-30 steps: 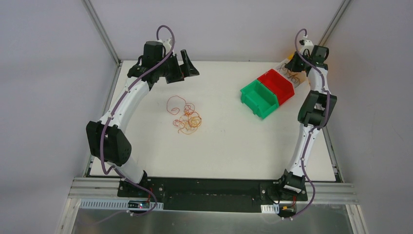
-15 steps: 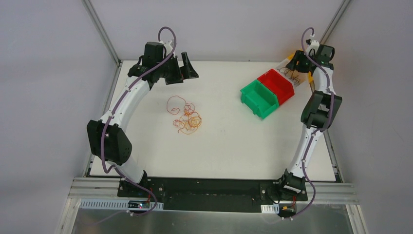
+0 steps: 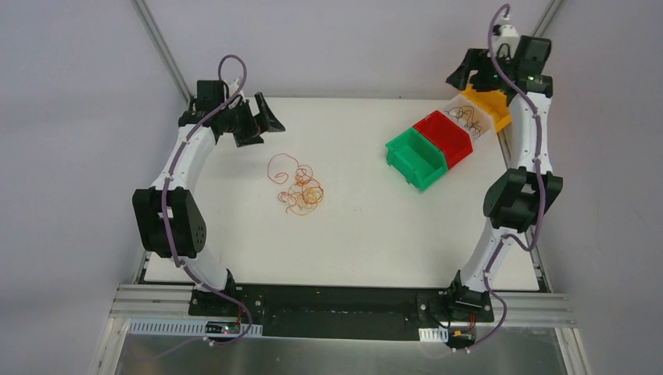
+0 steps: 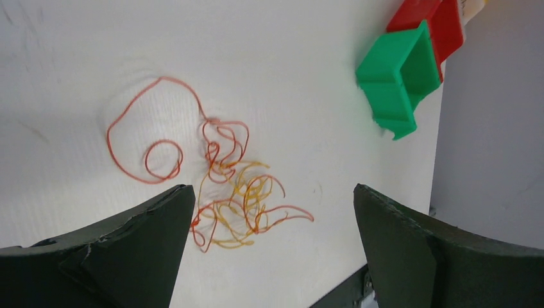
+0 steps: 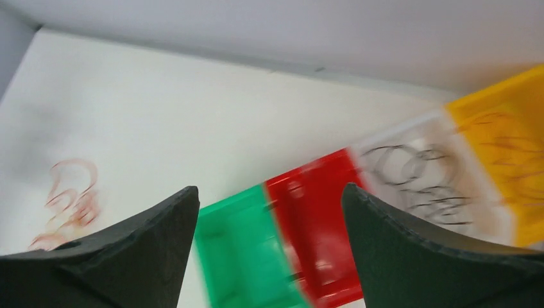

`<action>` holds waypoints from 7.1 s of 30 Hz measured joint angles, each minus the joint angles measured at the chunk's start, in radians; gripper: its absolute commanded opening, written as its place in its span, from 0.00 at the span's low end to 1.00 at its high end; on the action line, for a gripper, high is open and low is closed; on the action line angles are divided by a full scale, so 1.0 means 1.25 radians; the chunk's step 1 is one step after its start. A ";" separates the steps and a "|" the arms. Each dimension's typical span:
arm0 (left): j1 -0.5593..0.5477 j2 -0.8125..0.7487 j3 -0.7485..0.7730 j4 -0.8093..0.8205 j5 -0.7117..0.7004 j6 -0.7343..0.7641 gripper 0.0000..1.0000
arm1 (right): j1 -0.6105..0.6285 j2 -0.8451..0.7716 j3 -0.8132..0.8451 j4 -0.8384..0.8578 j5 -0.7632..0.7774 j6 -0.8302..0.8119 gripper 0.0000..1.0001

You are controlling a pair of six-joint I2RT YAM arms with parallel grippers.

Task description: Untangle the cables

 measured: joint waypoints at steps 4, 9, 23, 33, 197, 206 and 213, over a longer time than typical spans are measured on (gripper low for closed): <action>0.019 0.002 -0.097 -0.018 0.075 0.022 0.81 | 0.157 -0.129 -0.143 -0.125 -0.033 -0.007 0.76; 0.014 0.021 -0.170 -0.046 0.173 0.075 0.54 | 0.374 -0.156 -0.327 -0.172 -0.100 0.036 0.70; -0.051 0.097 -0.203 -0.058 0.267 0.161 0.67 | 0.597 0.039 -0.443 -0.052 -0.119 0.141 0.54; -0.138 0.145 -0.203 -0.003 0.239 0.179 0.67 | 0.659 0.142 -0.389 0.035 -0.114 0.186 0.60; -0.049 -0.093 0.099 -0.051 0.336 0.057 0.00 | 0.605 -0.246 -0.310 0.186 -0.202 0.241 0.91; -0.049 -0.087 0.104 0.091 0.350 -0.109 0.00 | 0.724 -0.146 -0.295 0.275 -0.155 0.258 0.26; -0.039 -0.092 0.052 0.212 0.341 -0.229 0.48 | 0.719 -0.139 -0.292 0.286 -0.117 0.259 0.00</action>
